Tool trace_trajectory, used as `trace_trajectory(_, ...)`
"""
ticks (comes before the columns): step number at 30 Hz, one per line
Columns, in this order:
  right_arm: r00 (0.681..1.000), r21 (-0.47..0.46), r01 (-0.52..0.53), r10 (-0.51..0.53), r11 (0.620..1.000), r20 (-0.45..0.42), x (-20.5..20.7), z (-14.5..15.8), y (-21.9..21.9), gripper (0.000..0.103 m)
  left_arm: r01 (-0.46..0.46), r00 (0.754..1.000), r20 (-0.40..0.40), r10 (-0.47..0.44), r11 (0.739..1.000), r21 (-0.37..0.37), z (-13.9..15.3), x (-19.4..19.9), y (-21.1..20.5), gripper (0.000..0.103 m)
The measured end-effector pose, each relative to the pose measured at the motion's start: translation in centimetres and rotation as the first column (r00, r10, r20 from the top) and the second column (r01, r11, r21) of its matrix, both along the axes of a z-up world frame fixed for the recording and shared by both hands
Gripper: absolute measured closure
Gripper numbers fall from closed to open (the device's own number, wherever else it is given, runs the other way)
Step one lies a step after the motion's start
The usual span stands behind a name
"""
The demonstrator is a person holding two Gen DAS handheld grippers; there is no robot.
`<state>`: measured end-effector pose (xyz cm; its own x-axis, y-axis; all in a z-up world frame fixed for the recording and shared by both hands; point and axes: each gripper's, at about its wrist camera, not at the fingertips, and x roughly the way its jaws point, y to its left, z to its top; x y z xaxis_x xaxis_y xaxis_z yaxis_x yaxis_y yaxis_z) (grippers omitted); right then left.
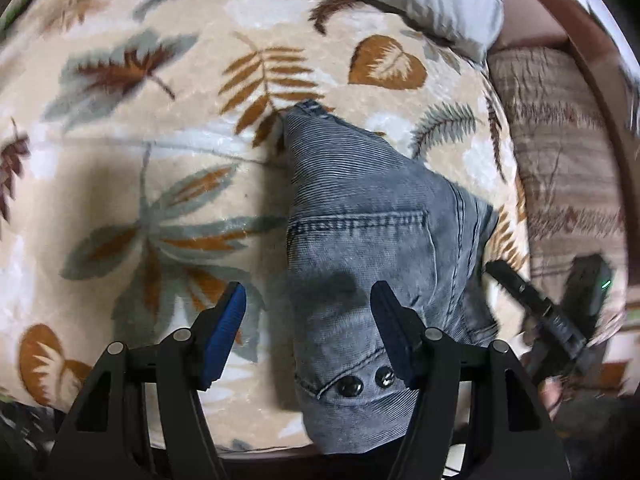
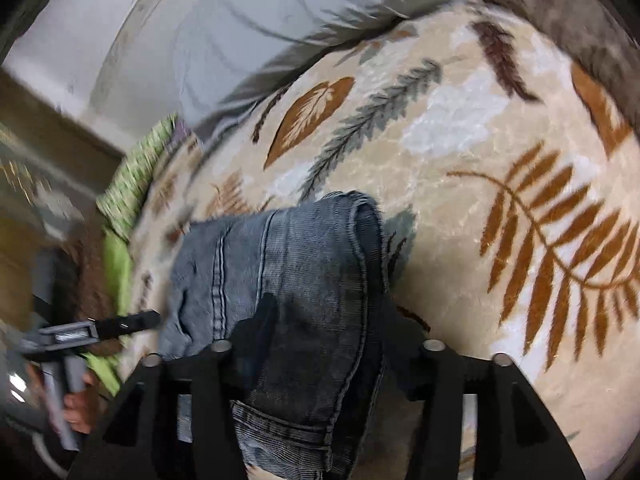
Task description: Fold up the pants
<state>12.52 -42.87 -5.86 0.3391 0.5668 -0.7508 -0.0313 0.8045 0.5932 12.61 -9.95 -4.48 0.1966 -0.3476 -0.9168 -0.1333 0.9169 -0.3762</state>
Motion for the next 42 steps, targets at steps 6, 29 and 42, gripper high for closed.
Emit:
trace_trajectory(6,0.992,0.184,-0.011,0.034,0.983,-0.123,0.6,-4.1,-0.2,0.040,-0.017,0.998,-0.068,0.006,0.986,-0.165,-2.9,1.1,-0.5,0.039)
trace_trajectory(29,0.974,0.106,-0.216,0.221,0.971,-0.044,1.4,-3.5,4.6,0.059,0.155,0.987,0.057,-0.147,0.967,-0.200,-3.7,1.3,-4.5,0.042)
trace_trajectory(42,0.963,-0.105,-0.263,0.268,0.959,0.036,0.4,3.0,9.7,0.071,0.241,0.931,0.243,-0.271,0.959,0.147,2.3,-0.8,-4.8,0.064)
